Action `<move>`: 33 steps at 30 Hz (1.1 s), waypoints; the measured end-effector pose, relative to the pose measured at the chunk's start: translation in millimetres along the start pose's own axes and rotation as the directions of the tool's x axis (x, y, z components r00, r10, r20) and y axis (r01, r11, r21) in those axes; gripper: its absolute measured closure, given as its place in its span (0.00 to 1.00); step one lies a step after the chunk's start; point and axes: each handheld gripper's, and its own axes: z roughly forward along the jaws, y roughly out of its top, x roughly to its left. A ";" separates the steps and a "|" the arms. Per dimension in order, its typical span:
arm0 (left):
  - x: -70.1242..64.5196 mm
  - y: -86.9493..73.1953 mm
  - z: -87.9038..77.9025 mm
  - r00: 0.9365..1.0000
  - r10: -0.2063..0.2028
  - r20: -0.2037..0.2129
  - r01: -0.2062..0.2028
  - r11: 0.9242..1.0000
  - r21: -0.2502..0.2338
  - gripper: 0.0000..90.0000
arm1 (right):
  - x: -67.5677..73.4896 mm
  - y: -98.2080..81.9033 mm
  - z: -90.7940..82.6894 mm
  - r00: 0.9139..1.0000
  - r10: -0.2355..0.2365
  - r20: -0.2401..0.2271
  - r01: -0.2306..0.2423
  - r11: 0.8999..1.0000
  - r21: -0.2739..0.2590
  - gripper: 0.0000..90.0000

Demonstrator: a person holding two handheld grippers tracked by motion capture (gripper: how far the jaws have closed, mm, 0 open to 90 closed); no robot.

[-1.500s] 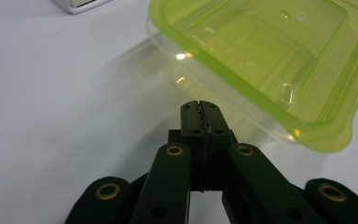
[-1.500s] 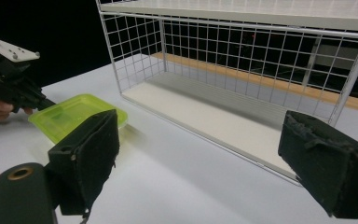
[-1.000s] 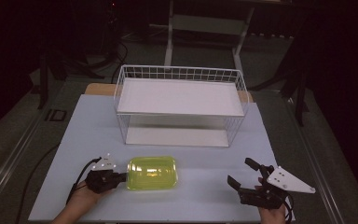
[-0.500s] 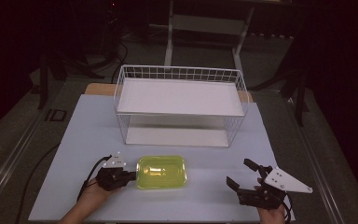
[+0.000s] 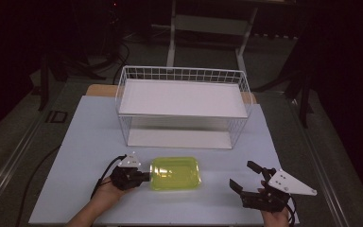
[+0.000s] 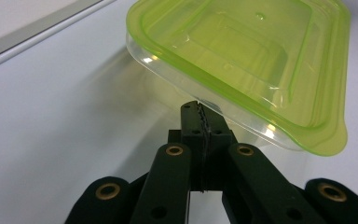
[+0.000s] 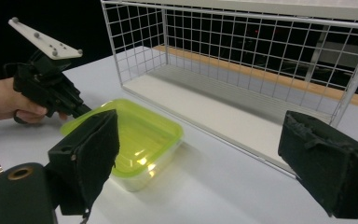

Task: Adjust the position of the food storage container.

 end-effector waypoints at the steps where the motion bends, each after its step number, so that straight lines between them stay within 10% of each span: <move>1: -0.2 0.9 1.3 1.000 -0.003 0.001 0.003 1.000 0.002 1.00 | 0.4 0.1 0.1 1.000 -0.002 0.000 0.002 1.000 0.001 0.14; 18: 3.1 5.0 0.1 1.000 -0.020 0.014 0.020 0.999 -0.026 0.98 | 1.9 -0.4 0.0 1.000 -0.015 0.000 0.015 1.000 -0.006 0.14; 33: -6.7 -5.7 -61.2 0.994 -0.088 0.059 0.098 0.978 -0.185 0.05 | 6.7 1.5 2.0 0.999 -0.002 -0.036 0.002 1.000 -0.003 0.14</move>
